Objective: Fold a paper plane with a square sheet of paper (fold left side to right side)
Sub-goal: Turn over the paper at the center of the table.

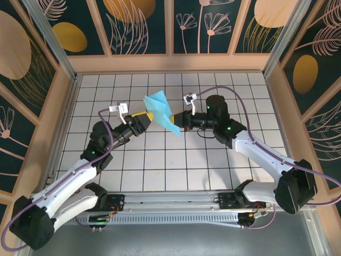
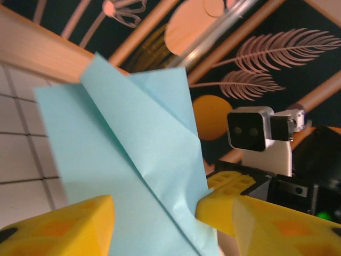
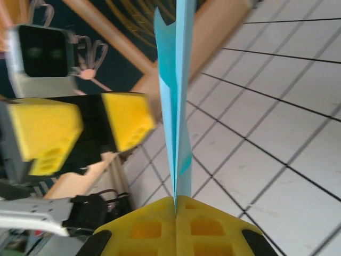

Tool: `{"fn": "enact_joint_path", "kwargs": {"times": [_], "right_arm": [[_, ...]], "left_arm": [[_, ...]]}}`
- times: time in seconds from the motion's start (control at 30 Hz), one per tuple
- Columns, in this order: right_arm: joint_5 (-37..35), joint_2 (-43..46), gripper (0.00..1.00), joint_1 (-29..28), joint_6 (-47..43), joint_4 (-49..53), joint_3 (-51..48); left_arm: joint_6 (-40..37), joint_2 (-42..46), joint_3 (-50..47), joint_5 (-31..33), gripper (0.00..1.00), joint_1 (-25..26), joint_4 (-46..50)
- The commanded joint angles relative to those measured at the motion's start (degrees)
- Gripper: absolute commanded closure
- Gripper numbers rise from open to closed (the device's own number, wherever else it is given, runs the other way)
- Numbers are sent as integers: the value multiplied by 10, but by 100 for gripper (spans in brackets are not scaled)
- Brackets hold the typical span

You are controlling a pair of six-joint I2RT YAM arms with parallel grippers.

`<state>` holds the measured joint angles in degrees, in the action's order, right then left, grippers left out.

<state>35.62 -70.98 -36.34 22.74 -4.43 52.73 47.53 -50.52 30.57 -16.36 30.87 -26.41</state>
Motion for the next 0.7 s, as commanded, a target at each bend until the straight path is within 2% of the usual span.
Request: {"fn": "enact_joint_path", "kwargs": {"times": [0.0,0.1,0.2,0.37,0.47,0.67], "right_arm": [[-155,3,100,-29,-67,128,44],[-318,-25,100,-75,-89,198,73],[-509,-72,100,-127,-84,268,105],[-776,-198,100,-195,-33,410,168],[-883,-281,100,-230,5,475,198],[-964,-418,100,-273,67,535,253]], "left_arm": [[-49,40,12,114,37,2,107],[-58,70,14,204,35,2,177],[-54,93,16,296,32,2,250],[-53,112,28,363,28,2,319],[-44,123,26,388,23,2,327],[-23,141,22,433,18,2,347]]}}
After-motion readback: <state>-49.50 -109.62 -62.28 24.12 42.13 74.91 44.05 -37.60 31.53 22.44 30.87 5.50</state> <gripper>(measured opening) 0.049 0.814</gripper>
